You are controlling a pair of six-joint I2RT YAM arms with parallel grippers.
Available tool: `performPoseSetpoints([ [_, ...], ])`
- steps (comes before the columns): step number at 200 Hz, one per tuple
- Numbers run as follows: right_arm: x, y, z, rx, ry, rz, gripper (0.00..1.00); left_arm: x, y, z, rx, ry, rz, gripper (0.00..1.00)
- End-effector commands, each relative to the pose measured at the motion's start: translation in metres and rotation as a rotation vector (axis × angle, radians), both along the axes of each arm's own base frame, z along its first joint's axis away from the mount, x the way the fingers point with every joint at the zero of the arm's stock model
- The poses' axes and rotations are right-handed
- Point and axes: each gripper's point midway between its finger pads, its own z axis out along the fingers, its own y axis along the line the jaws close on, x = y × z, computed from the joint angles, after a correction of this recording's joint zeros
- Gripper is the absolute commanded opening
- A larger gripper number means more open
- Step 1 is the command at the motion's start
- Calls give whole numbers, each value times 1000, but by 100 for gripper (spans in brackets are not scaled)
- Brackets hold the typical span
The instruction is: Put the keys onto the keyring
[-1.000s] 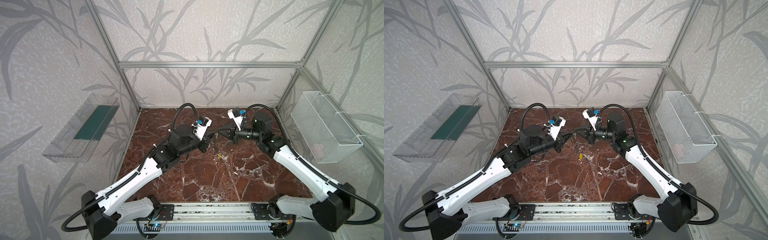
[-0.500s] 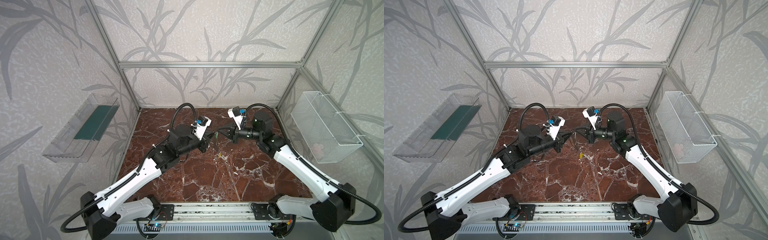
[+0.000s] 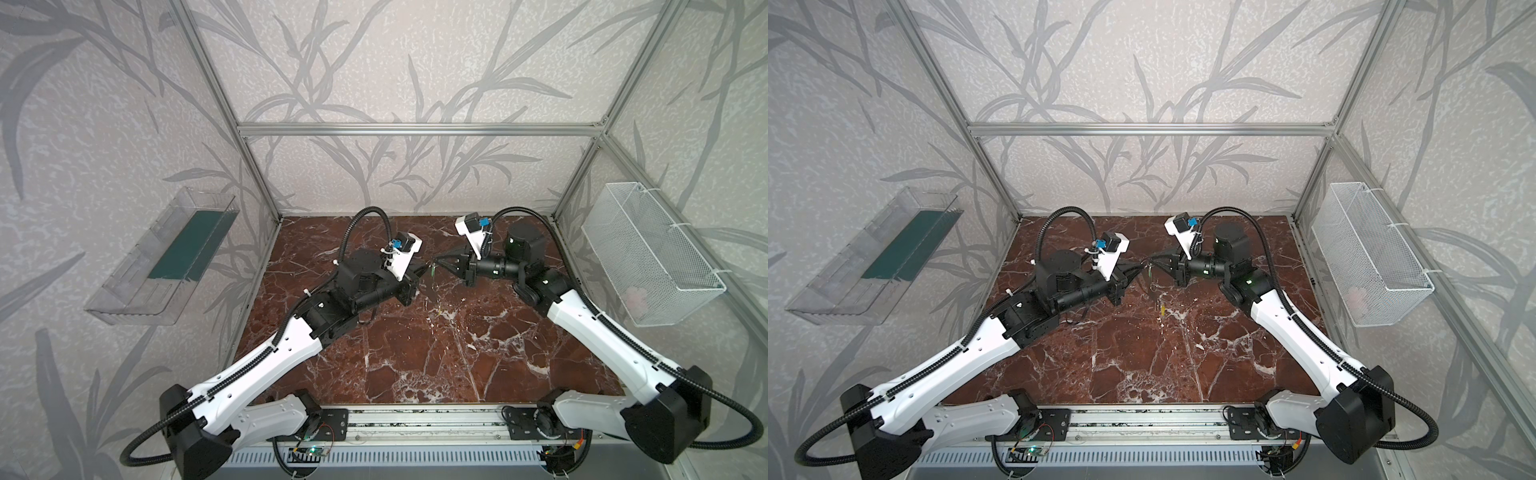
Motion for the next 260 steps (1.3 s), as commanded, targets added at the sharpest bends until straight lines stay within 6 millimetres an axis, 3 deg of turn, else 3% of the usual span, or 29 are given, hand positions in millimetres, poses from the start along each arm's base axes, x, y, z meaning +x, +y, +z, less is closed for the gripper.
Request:
performPoseSetpoints([
  [1, 10, -4, 6, -6, 0, -56, 0, -13, 2, 32, -74, -92, -34, 0],
  [12, 11, -5, 6, -9, 2, -61, 0, -13, 1, 32, -75, -93, -34, 0],
  [30, 11, -6, 7, -11, 1, -70, 18, -12, 1, 32, -76, -96, -34, 0],
  [66, 12, -11, 8, -13, -7, -96, 32, -12, 1, 33, -79, -100, -32, 0],
  [104, 9, -16, 13, -7, -25, -103, 35, -11, 0, 33, -79, -106, -35, 0],
  [194, -25, -20, 24, 47, -95, -17, 39, -2, -9, 31, -98, -87, -38, 0],
  [260, -29, -14, 3, 18, -29, 48, 42, -3, -9, 37, -133, -104, -37, 0],
])
